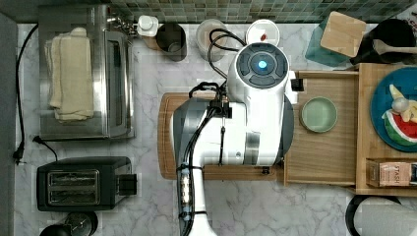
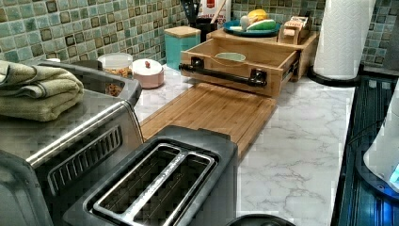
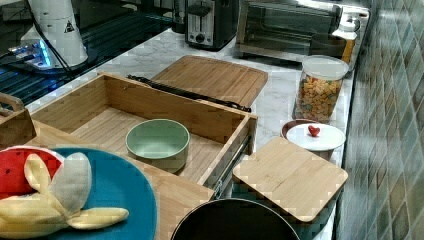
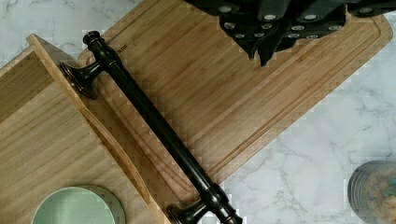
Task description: Close the drawer.
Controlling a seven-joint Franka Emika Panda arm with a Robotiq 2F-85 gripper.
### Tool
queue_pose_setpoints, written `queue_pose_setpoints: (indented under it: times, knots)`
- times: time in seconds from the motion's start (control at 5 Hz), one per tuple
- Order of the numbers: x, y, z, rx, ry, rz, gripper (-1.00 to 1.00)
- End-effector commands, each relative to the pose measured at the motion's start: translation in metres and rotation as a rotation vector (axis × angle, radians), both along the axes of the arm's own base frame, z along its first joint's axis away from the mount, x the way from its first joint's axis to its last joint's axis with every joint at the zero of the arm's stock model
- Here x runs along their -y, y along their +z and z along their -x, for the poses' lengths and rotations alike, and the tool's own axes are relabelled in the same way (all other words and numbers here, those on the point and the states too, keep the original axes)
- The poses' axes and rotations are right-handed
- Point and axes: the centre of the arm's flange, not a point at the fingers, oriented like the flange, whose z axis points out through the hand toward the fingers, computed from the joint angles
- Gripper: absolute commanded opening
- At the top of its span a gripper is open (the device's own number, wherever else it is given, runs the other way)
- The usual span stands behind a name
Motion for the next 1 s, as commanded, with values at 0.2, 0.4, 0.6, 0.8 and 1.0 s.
queue_pose_setpoints:
  times: [0.2,0.4,0.6,0.8,1.0]
  knots:
    - [0.0,-0.005,0.002,-0.011,0.0,-0.001,-1.0]
    - [-0.012,-0.013,0.011,0.005,0.196,-0.01,-1.0]
    - [-0.043,-0.022,0.025,0.06,0.465,-0.003,-1.0]
    - [-0.059,-0.043,0.02,0.014,0.53,-0.011,-1.0]
    - [-0.07,-0.071,0.024,0.052,0.581,0.062,-1.0]
